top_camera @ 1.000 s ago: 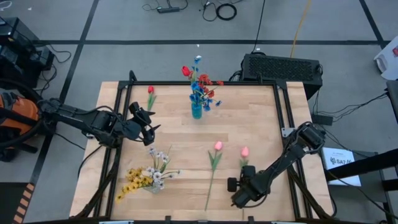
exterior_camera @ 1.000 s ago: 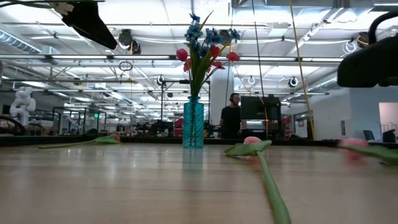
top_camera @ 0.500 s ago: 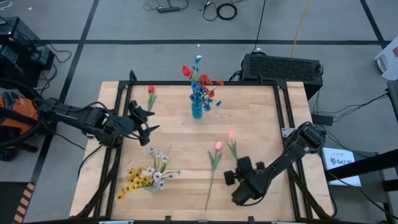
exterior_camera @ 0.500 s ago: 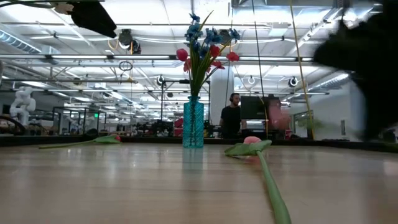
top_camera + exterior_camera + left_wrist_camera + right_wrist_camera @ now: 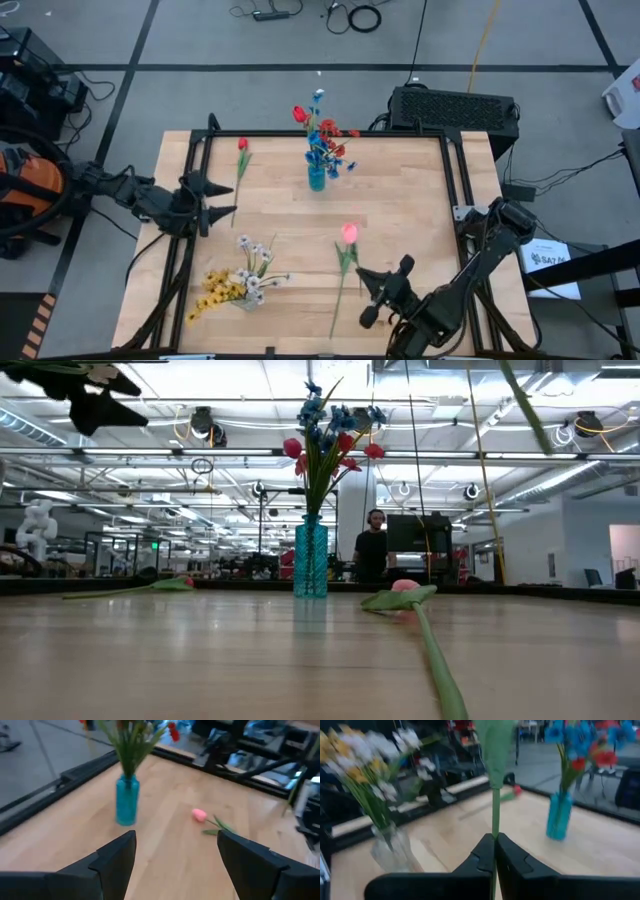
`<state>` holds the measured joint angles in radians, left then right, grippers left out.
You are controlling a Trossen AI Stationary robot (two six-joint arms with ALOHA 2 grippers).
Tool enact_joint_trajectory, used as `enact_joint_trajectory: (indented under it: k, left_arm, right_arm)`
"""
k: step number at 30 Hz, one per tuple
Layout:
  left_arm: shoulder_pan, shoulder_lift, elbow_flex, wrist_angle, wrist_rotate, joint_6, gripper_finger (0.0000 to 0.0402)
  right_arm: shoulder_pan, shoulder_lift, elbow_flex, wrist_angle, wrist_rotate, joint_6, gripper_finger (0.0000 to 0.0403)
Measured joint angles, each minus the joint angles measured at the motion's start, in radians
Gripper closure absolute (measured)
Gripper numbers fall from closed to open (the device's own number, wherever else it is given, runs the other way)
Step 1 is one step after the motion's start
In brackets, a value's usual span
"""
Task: Sort flowers into vase by color
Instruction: Put the right pink tulip into the transparent flower vase
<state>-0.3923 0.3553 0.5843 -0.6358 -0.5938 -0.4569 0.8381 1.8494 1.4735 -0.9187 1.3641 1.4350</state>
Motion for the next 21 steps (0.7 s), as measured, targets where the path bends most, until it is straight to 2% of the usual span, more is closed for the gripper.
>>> enact_joint_trajectory:
  k: [5, 10, 12, 17, 21]
  left_arm:
    - [-0.037, -0.118, -0.129, 0.14, 0.013, 0.081, 0.0116]
    - [-0.037, -0.167, -0.165, 0.169, -0.035, 0.182, 0.0116]
    - [-0.037, -0.176, -0.169, 0.163, -0.04, 0.216, 0.0116]
    - [-0.037, -0.176, -0.169, 0.162, -0.013, 0.237, 0.0116]
    - [-0.037, -0.176, -0.169, 0.13, 0.013, 0.235, 0.0116]
  right_arm:
    - [-0.01, 0.002, 0.001, 0.249, 0.01, -0.168, 0.0403]
    - [-0.047, 0.038, 0.001, 0.666, -0.016, -0.57, 0.0403]
    - [-0.07, 0.063, 0.001, 0.886, -0.087, -0.782, 0.0403]
    - [-0.14, 0.155, 0.003, 1.474, -0.362, -1.289, 0.0403]
    - [-0.196, 0.239, 0.003, 1.83, -0.571, -1.552, 0.0402]
